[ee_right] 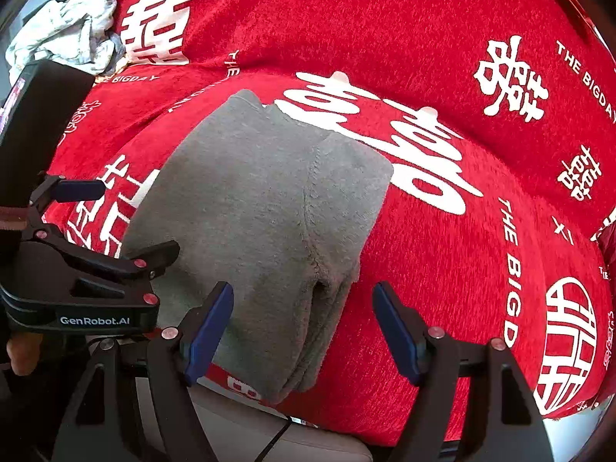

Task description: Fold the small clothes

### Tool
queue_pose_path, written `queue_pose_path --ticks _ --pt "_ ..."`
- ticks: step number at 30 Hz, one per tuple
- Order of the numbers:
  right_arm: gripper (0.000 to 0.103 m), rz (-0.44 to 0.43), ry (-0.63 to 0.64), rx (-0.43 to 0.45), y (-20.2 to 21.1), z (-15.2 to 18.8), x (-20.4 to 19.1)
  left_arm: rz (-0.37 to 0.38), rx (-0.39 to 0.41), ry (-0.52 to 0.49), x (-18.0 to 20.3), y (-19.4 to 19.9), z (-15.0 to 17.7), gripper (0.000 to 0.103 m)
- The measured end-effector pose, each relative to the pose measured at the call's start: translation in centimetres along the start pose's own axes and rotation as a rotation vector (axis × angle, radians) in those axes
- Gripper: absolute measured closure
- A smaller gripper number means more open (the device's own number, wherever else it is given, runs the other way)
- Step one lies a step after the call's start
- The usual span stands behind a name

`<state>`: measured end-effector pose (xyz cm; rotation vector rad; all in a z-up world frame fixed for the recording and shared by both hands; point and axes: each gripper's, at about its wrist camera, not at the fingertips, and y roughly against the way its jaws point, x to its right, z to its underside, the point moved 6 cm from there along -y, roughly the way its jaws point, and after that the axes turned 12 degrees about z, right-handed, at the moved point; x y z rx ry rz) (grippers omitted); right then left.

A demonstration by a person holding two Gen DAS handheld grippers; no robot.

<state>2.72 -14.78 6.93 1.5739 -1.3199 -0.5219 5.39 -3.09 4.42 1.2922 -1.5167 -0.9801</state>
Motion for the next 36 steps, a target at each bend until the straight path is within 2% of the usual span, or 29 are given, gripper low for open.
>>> queue_pose_path --ticks 36 --pt "0.026 0.011 0.014 -0.005 -0.1 0.04 -0.03 0.033 -0.011 0.003 0.14 -0.12 0.22 0.0"
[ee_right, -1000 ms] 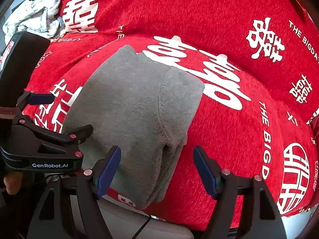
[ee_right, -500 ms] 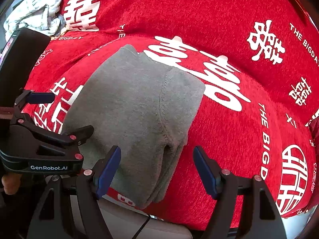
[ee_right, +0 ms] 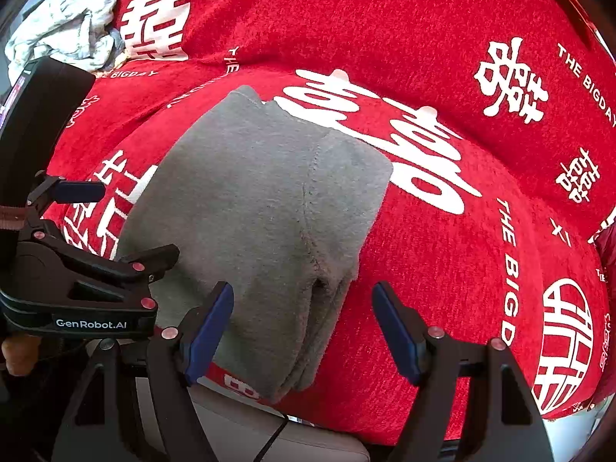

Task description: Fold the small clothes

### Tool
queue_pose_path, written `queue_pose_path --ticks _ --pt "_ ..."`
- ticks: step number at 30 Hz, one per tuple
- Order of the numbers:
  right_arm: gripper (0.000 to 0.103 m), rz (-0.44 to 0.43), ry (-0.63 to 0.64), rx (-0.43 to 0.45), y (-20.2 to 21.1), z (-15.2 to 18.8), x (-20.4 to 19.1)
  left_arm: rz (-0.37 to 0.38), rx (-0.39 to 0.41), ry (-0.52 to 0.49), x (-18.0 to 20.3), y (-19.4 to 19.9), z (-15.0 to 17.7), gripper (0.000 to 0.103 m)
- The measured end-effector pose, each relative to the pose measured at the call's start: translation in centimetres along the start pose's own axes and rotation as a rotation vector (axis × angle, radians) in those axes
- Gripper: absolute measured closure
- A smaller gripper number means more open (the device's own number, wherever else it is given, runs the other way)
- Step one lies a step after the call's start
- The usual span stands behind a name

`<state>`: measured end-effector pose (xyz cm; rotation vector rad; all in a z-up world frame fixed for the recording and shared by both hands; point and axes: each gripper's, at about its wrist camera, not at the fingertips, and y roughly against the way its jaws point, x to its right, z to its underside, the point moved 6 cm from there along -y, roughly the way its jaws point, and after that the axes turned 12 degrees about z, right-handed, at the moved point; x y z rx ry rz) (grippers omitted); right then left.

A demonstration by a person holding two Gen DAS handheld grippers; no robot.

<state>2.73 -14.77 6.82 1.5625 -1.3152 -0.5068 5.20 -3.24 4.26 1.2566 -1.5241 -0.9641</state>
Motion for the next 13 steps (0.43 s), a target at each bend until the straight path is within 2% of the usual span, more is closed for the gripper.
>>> queue_pose_path --ticks 13 --pt "0.026 0.0 0.001 -0.003 -0.11 0.12 0.04 0.014 -0.002 -0.006 -0.06 -0.11 0.1 0.0"
